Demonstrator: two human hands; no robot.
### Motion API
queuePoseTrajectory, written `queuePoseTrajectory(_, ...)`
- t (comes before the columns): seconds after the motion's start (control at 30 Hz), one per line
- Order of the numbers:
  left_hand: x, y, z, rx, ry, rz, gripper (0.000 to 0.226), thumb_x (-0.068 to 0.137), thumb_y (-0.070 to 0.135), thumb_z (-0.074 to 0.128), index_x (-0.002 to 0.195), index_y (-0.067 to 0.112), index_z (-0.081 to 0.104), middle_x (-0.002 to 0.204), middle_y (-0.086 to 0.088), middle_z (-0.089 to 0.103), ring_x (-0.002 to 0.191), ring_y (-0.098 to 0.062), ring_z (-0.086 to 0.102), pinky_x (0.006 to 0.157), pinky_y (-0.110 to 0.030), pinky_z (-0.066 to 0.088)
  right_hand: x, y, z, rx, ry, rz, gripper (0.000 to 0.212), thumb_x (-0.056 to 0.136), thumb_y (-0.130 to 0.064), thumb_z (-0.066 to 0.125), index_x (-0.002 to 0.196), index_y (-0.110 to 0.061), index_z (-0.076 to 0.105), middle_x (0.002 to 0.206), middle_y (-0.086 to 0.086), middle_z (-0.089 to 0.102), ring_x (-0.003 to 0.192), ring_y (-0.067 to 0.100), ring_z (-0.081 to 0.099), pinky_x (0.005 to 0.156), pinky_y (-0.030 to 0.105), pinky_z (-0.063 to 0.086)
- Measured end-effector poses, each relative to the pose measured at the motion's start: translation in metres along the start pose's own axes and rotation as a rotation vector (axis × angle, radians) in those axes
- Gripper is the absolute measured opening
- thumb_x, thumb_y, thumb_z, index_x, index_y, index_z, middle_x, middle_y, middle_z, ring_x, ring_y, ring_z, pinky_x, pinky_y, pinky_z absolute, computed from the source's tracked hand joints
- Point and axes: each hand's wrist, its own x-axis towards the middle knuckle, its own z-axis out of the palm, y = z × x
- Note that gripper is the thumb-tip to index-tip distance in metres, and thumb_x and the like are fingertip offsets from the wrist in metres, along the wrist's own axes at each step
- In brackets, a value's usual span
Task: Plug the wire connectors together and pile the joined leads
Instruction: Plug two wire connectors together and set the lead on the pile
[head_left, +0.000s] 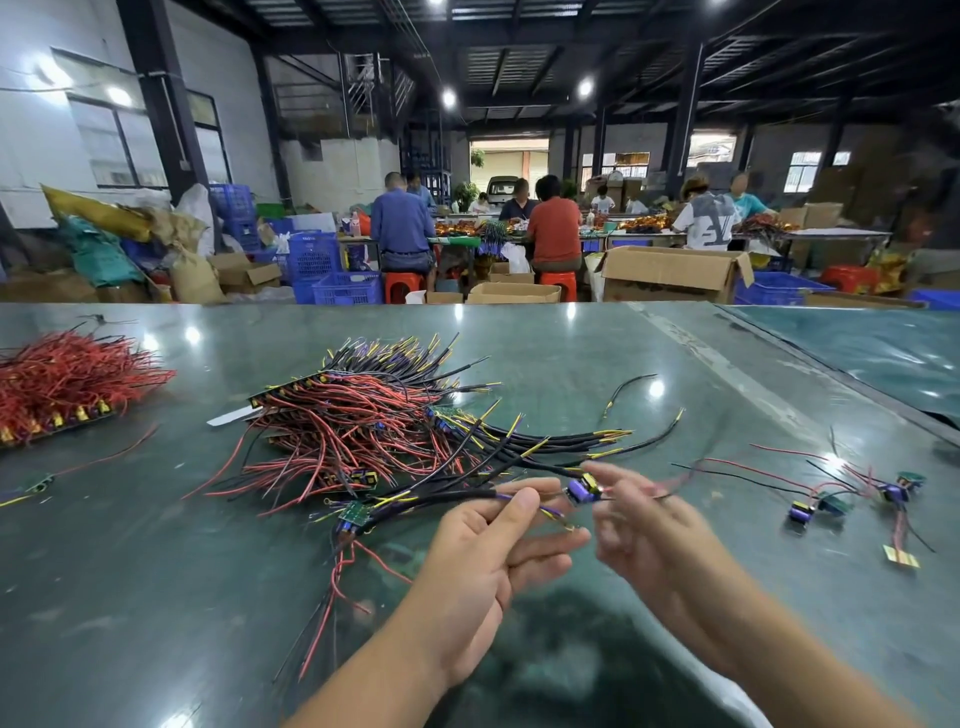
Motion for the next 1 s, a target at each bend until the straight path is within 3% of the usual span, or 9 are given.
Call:
queuePoseTrajectory(0.07,-0.001,-0.003,0.0,0.051,-0.032,-0.018,0.032,0.082,0.028,0.057,0.105,0.011,0.072,0.108,-0.011,0.071,0.092,-0.026,0.071,0.065,-0.024,0.055,-0.004,0.007,0.012,-0.081,-0.107,-0.017,0.046,0.079,-0.027,0.06,0.116,0.001,0.06,0.104,0.014,0.07,0.088,0.017,0.065,0.081,0.032,0.049)
queuePoseTrajectory(0.13,0.0,-0.003,-0.002,0.102,-0.047,-0.011,0.03,0.084,0.03,0.056,0.104,0.015,0.074,0.103,-0.007,0.073,0.09,-0.021,0.071,0.068,-0.024,0.054,-0.007,0.006,0.018,-0.144,-0.131,-0.067,0.038,0.087,-0.021,0.053,0.112,0.006,0.062,0.114,0.02,0.067,0.106,0.028,0.062,0.091,0.039,0.048)
queuePoseTrajectory(0.2,0.0,-0.002,-0.004,0.143,-0.043,0.01,0.029,0.083,0.032,0.056,0.099,0.018,0.076,0.092,-0.004,0.073,0.083,-0.015,0.07,0.069,-0.023,0.054,-0.007,0.004,0.019,-0.141,-0.1,-0.087,0.033,0.085,-0.019,0.054,0.104,0.004,0.068,0.106,0.014,0.069,0.096,0.03,0.059,0.086,0.038,0.046)
queuePoseTrajectory(0.33,0.003,-0.003,-0.007,0.114,0.024,0.041,0.024,0.077,0.03,0.062,0.089,0.016,0.077,0.07,-0.002,0.065,0.063,-0.01,0.062,0.063,-0.022,0.053,-0.008,0.005,0.014,0.119,-0.017,0.032,0.024,0.073,-0.017,0.064,0.089,-0.003,0.072,0.078,0.007,0.059,0.067,0.013,0.053,0.066,0.02,0.051)
queuePoseTrajectory(0.5,0.003,-0.004,-0.008,0.132,0.086,0.065,0.022,0.073,0.031,0.066,0.077,0.012,0.076,0.064,-0.003,0.063,0.055,-0.009,0.058,0.056,-0.02,0.051,-0.007,0.004,0.01,0.187,-0.021,0.115,0.025,0.07,-0.017,0.066,0.091,-0.005,0.073,0.075,0.005,0.059,0.065,0.012,0.058,0.067,0.021,0.054)
queuePoseTrajectory(0.67,0.005,-0.007,-0.007,0.349,0.21,0.203,0.023,0.071,0.035,0.066,0.059,0.015,0.072,0.052,0.0,0.058,0.048,-0.007,0.051,0.05,-0.016,0.044,-0.006,0.007,0.012,0.116,0.014,0.075,0.02,0.071,-0.016,0.066,0.088,-0.007,0.073,0.074,0.006,0.061,0.065,0.011,0.06,0.066,0.021,0.055)
queuePoseTrajectory(0.83,0.007,-0.01,-0.009,0.485,0.301,0.269,0.033,0.068,0.042,0.066,0.053,0.013,0.064,0.046,0.003,0.054,0.044,-0.006,0.047,0.048,-0.016,0.041,-0.007,0.01,0.017,0.086,0.036,0.013,0.02,0.072,-0.016,0.064,0.088,-0.005,0.071,0.072,0.008,0.058,0.062,0.013,0.056,0.062,0.021,0.053)
queuePoseTrajectory(1.0,0.007,-0.013,-0.01,0.586,0.278,0.328,0.041,0.078,0.045,0.069,0.055,0.012,0.062,0.044,0.005,0.048,0.044,-0.007,0.039,0.047,-0.017,0.034,-0.008,0.011,0.02,0.012,0.067,-0.005,0.026,0.072,-0.024,0.064,0.091,-0.006,0.065,0.073,0.008,0.06,0.061,0.016,0.056,0.06,0.022,0.051)
